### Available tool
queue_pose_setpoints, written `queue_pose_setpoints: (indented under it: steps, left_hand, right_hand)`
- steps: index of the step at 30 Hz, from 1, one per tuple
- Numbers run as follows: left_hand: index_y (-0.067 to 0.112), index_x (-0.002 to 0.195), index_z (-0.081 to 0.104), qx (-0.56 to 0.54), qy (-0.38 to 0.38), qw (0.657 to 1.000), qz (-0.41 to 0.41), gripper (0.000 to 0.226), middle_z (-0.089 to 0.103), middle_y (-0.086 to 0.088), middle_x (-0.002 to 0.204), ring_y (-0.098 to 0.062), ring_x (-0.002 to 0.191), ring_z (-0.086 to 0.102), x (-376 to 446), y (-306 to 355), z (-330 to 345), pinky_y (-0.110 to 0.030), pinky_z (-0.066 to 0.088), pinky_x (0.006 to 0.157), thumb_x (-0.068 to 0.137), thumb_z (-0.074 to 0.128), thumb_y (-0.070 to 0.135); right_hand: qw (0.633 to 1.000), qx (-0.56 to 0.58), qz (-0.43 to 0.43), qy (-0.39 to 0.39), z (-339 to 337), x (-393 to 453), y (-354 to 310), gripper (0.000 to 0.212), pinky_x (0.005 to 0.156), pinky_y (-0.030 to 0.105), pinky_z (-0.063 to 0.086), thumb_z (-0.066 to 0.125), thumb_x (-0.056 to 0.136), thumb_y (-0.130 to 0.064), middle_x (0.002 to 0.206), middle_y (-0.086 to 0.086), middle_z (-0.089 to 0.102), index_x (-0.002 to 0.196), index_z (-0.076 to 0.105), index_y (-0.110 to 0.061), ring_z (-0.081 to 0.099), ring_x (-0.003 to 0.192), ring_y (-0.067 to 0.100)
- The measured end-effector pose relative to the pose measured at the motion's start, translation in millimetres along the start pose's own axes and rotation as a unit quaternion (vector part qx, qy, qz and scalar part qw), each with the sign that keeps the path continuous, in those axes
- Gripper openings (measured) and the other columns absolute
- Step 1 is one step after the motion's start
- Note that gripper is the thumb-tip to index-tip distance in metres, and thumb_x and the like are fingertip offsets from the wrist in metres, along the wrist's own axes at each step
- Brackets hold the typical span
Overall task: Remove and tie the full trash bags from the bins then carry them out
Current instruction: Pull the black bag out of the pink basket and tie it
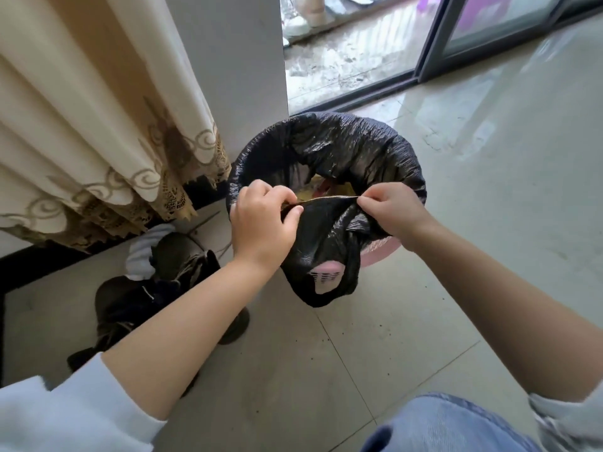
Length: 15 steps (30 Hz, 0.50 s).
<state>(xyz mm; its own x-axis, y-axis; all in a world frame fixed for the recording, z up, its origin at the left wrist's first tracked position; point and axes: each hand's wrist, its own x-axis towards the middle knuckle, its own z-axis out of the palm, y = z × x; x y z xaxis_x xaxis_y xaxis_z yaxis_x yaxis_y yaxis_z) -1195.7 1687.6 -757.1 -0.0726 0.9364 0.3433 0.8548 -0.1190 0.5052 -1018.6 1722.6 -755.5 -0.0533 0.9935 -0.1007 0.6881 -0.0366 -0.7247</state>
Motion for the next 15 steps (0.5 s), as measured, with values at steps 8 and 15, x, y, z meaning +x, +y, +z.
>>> queue_pose_setpoints:
  steps: [8,15]
  left_hand:
    - [0.014,0.111,0.061,0.113,-0.253,0.960,0.052,0.057,0.061,-0.002,0.105,-0.022,0.105,0.054,-23.0,10.0,3.1,-0.035,0.039,0.085,0.079,0.050,0.060]
    - [0.007,0.096,0.068,-0.201,-0.193,0.955,-0.097,0.018,0.067,-0.005,0.088,-0.018,0.086,0.057,-11.7,7.6,-3.5,-0.024,0.040,0.072,0.089,0.053,0.014]
  right_hand:
    - [0.982,0.149,0.092,-0.074,0.4,-8.9,-12.4,0.022,0.080,0.036,0.046,0.047,0.090,-0.013,0.079,0.011,0.059,0.094,0.063,0.003,0.054,0.082,0.022]
    - [0.958,-0.216,-0.135,-0.129,-33.7,-25.3,15.5,0.032,0.092,0.031,0.043,0.072,0.075,-0.020,0.106,0.009,0.063,0.103,0.068,-0.005,0.054,0.102,0.024]
